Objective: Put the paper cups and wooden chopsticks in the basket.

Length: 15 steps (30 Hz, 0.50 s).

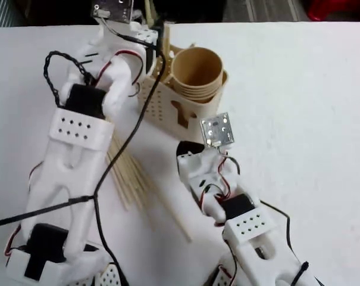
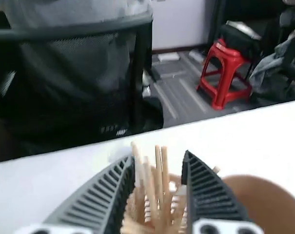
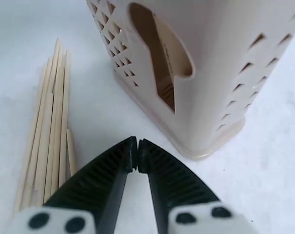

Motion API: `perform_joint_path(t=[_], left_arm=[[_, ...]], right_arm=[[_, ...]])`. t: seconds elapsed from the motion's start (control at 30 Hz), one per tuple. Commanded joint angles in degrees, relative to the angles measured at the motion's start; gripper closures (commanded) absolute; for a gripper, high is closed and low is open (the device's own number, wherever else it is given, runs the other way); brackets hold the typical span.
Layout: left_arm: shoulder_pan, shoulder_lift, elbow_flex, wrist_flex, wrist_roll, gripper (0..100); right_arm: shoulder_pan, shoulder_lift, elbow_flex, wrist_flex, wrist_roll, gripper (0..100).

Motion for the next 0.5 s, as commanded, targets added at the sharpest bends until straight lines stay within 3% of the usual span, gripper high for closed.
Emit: perform_joint_path(t=[0.0,0.23,0.47], left_arm=[[-2.42,-3.12,-8.53,11.08,-0.62,82],[-8.92,-3.21,-17.41,31.74,-4.40,82],[-15.43,-2.77,-17.58,45.89,-4.13,82]], right_arm=[[0.04,0.04,-0.26,-1.19,0.00,97.8],[0.31,0.04,-0.26,-1.19,0.00,97.8],[0.31,0.04,-0.26,-1.19,0.00,97.8]])
